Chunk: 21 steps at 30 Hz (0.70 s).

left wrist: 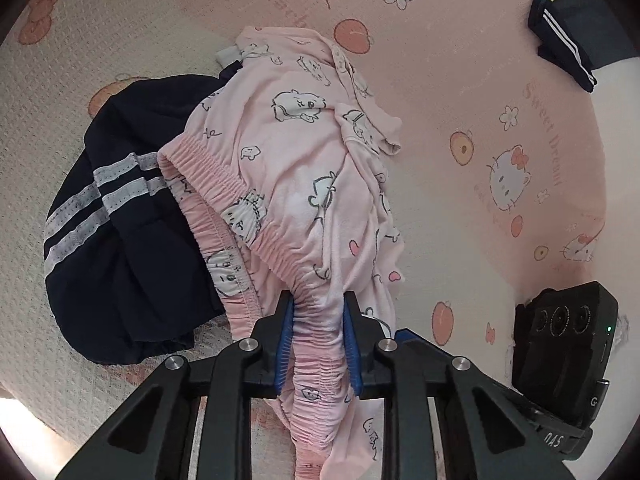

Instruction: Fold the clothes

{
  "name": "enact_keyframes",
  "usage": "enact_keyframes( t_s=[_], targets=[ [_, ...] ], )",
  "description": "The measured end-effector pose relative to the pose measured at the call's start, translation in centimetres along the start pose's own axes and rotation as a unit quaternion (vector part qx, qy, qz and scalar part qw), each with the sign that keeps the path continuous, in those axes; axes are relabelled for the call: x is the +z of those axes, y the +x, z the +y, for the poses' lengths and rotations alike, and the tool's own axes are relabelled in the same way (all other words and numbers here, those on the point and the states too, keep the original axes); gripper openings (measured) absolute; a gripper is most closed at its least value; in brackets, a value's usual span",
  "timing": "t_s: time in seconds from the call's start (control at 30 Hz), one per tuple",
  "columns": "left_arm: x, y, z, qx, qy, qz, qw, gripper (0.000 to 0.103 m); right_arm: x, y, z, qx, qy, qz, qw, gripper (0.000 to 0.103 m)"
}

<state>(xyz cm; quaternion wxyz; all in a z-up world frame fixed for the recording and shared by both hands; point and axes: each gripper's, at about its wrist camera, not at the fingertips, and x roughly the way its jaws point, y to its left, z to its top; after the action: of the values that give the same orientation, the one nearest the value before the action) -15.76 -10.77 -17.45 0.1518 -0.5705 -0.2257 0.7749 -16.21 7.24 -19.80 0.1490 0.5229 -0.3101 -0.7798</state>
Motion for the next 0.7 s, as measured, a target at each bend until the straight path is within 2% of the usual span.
enact_keyframes(
  t_s=[0.13, 0.23, 0.27, 0.33, 0.4, 0.53, 0.6, 0.7],
  targets=[
    [0.4, 0.3, 0.2, -0.003, -0.006, 0.001, 1.0, 0.02, -0.1, 0.9, 1.1, -0.027, -0.039, -0.003, 0.999, 0.073],
    [0.7, 0.6, 0.3, -0.004, -0.004, 0.002, 1.0, 0.02, -0.3, 1.6, 2.1, -0.069, -0.081, -0.007, 0.994, 0.07],
    [0.6, 0.5, 0.4, -0.004, -0.005, 0.004, 1.0, 0.02, -0.3, 1.8, 2.3, -0.08, -0.087, -0.005, 0.993, 0.062],
    [0.6, 0.5, 0.5, -0.003, -0.005, 0.006, 1.0, 0.02, -0.4, 1.9, 2.4, -0.091, -0.095, -0.007, 0.991, 0.057],
    [0.6, 0.5, 0.4, 0.0, -0.003, 0.006, 1.0, 0.02, -0.6, 1.5, 2.5, -0.095, -0.099, -0.015, 0.99, 0.045],
    [0.6, 0.5, 0.3, 0.005, 0.006, 0.006, 1.0, 0.02, -0.6, 0.7, 2.4, -0.087, -0.091, -0.023, 0.992, 0.035],
    [0.6, 0.3, 0.0, 0.003, 0.011, 0.002, 0.9999, 0.02, -0.1, 0.7, 2.3, -0.092, -0.084, -0.013, 0.992, 0.021],
    [0.6, 0.3, -0.4, 0.001, 0.018, 0.003, 0.9998, 0.02, 0.4, 0.1, 2.7, -0.088, -0.091, -0.012, 0.992, 0.014]
  ],
)
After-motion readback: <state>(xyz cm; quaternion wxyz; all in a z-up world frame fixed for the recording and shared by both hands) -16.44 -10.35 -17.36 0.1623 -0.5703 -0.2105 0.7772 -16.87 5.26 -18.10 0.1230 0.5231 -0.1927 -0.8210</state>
